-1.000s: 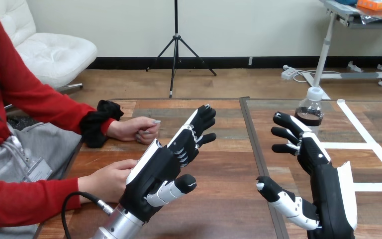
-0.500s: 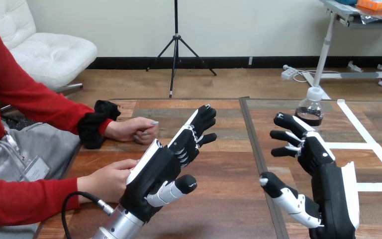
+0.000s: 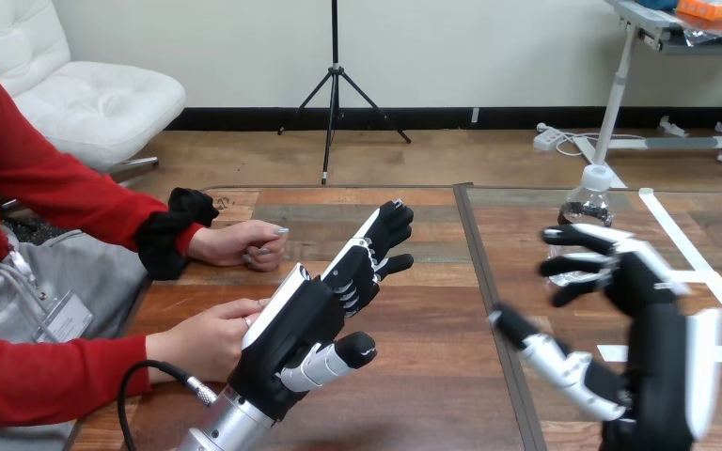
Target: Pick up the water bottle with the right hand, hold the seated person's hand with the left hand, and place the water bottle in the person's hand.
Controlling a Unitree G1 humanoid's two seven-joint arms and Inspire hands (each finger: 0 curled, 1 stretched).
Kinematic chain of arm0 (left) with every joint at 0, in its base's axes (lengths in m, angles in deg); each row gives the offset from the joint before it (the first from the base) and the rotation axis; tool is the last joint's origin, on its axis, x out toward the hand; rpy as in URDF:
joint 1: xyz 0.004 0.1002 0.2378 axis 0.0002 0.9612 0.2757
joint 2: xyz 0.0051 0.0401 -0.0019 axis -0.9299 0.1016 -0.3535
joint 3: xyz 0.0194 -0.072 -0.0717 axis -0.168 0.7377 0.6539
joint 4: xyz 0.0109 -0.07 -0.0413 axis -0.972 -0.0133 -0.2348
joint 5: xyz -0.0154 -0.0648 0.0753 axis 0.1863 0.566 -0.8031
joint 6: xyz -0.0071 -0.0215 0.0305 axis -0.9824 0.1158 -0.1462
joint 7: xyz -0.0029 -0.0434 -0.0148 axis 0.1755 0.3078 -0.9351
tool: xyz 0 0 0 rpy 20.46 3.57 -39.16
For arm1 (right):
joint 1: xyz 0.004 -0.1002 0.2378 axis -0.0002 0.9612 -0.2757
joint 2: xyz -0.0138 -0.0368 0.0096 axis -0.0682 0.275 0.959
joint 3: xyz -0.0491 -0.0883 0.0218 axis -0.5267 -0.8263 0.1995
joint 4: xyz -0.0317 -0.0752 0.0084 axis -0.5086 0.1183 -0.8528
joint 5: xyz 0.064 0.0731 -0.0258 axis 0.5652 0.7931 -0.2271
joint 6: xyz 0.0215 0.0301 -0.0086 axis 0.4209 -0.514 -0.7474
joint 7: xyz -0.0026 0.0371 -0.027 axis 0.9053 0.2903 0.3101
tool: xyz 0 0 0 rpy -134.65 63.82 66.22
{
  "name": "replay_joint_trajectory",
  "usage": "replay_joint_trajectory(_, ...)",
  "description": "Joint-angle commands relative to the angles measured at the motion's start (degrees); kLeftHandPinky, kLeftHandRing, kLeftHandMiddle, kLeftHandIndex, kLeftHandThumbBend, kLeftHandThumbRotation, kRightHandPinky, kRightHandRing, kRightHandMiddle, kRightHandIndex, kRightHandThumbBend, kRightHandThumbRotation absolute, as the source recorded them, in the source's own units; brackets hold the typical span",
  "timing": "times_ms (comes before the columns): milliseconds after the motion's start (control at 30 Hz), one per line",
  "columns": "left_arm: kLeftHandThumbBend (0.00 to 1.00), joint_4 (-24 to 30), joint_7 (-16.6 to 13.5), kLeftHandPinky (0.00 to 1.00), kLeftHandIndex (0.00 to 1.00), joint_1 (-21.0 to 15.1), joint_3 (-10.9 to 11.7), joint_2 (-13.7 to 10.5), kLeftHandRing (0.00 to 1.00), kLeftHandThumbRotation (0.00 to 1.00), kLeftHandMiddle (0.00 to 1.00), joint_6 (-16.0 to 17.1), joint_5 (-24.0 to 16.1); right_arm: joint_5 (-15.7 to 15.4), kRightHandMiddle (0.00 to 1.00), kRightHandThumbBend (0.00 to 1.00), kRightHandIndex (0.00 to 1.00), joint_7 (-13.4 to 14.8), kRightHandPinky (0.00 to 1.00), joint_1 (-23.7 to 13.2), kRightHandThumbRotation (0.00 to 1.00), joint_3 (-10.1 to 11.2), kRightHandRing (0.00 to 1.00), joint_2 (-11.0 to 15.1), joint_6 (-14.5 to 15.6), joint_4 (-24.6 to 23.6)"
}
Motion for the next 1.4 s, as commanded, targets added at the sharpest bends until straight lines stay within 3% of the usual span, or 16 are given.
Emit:
replay_joint_trajectory(0, 1.00, -0.3, -0.8, 0.91, 1.00, -3.2, 0.3, 0.1, 0.98, 0.82, 1.00, 1.0, -0.1, 0.0, 0.13, 0.76, 0.12, 0.0, 0.06, -1.5, 0.23, -1.1, 0.09, -1.8, -1.4, -2.1)
replay_joint_trajectory(233, 1.00, -0.4, -1.1, 0.91, 1.00, -3.2, 0.3, 0.1, 0.98, 0.82, 1.00, 1.2, -0.4, 2.0, 0.13, 0.73, 0.12, -2.8, 0.06, -0.6, 0.21, -2.6, 0.09, -1.2, 1.7, -4.1)
replay_joint_trajectory(400, 1.00, -0.4, -1.4, 0.91, 1.00, -3.2, 0.2, 0.1, 0.98, 0.82, 1.00, 1.3, -0.6, 2.4, 0.13, 0.75, 0.12, -4.2, 0.06, -0.6, 0.21, -2.3, 0.09, -0.6, 3.1, -4.3)
replay_joint_trajectory(700, 1.00, -0.3, -1.6, 0.91, 0.99, -3.1, -0.1, 0.0, 0.98, 0.83, 1.00, 1.5, -0.7, 3.0, 0.18, 0.86, 0.18, -6.9, 0.10, -1.0, 0.26, -1.9, 0.13, 1.5, 3.6, -3.7)
replay_joint_trajectory(900, 1.00, -0.3, -1.7, 0.91, 0.99, -3.2, -0.1, 0.0, 0.98, 0.83, 1.00, 1.6, -0.7, 3.3, 0.27, 0.91, 0.28, -8.7, 0.19, -1.2, 0.28, -1.7, 0.22, 2.8, 3.3, -3.3)
replay_joint_trajectory(1167, 1.00, -0.4, -1.3, 0.91, 0.99, -3.3, -0.1, 0.1, 0.97, 0.83, 1.00, 1.4, -0.4, 3.3, 0.43, 0.98, 0.44, -9.4, 0.38, -1.1, 0.29, -1.3, 0.40, 3.2, 3.8, -3.3)
replay_joint_trajectory(1367, 1.00, -0.5, -1.9, 0.91, 0.99, -3.3, -0.2, 0.2, 0.97, 0.82, 0.99, 1.6, -0.7, 1.4, 0.52, 1.00, 0.53, -9.0, 0.48, -0.7, 0.32, -0.3, 0.50, 3.5, 5.8, -4.5)
